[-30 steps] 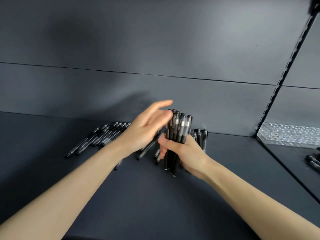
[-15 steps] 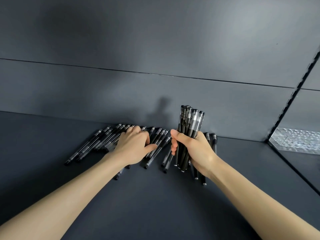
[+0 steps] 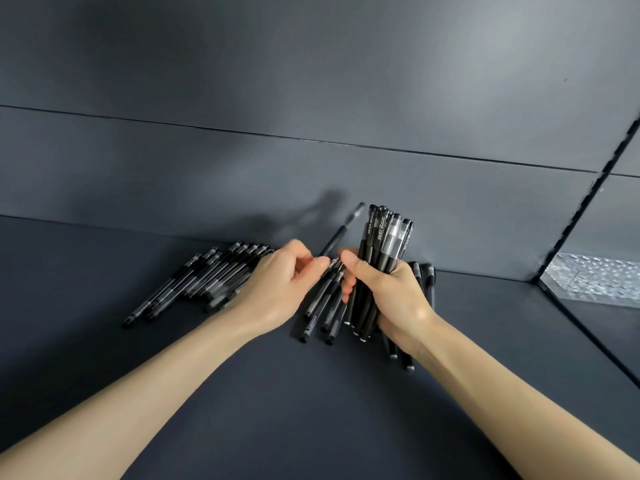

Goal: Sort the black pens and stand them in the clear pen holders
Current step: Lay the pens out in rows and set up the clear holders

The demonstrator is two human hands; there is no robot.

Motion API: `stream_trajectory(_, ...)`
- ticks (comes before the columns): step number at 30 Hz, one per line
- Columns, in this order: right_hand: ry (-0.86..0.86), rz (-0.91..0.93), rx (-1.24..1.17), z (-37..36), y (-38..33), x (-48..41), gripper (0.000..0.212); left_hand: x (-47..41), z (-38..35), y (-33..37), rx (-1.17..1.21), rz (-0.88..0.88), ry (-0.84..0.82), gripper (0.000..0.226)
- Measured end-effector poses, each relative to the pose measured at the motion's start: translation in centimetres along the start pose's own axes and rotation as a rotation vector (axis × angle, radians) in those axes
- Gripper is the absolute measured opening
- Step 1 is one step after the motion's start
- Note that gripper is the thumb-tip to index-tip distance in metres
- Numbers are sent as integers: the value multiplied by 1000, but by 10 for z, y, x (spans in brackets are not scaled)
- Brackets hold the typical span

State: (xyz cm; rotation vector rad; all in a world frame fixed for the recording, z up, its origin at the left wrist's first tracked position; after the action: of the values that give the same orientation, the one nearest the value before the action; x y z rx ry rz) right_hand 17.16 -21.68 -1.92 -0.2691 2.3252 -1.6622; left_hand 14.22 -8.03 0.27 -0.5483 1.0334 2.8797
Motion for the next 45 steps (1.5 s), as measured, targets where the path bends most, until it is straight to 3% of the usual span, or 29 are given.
stream_trajectory(2,13,13,-4,2,-6,2,19,11,-13,22,149,-125,-109,23)
stream_trajectory(4,11,11,-4,6,-14,5,27,18,-22,37,145,-208,-159,24)
stream_trajectory(8,-5,-29,-38,16,-20,17,19,11,-5,38,251,-152,-33,28)
stream_trajectory(11,-125,10,12,7,-18,30,17,7,3,50,409,-136,-9,32)
stream_trajectory(14,-267,97,188,-9,-18,42,12,9,-5,77,488,-198,-155,48)
stream_trajectory(17,-337,72,266,-13,-10,48,9,11,-8,93,503,-260,-200,47)
stream_trajectory(25,-348,11,221,-8,-12,53,18,11,-8,109,577,-256,-194,16)
stream_trajectory(28,-280,8,182,11,-29,53,26,6,-14,117,593,-261,-226,29)
stream_trajectory(30,-195,28,162,35,-43,49,32,-2,-28,105,603,-171,-213,30)
stream_trajectory(32,-93,36,163,61,-52,43,36,-9,-46,85,500,-60,-175,20)
stream_trajectory(34,-7,35,185,83,-56,37,38,-14,-61,70,262,-61,-139,10)
stream_trajectory(39,58,21,128,100,-49,25,33,-2,-102,63,-276,-259,-341,47)
stream_trajectory(45,96,31,71,104,-40,21,30,-4,-79,47,-372,-226,-241,50)
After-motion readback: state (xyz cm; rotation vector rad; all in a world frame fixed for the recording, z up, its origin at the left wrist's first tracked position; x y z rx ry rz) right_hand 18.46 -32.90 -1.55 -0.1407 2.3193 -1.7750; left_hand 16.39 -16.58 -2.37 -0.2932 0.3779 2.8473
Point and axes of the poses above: each hand's wrist, its own x-axis away from the middle knuckle, its own z-axis out of the back of the hand, y = z × x, the point moved 9 cm from there along -x, towards the middle knuckle, and after that the axes turned 9 degrees about -x, right-handed, at the moved point
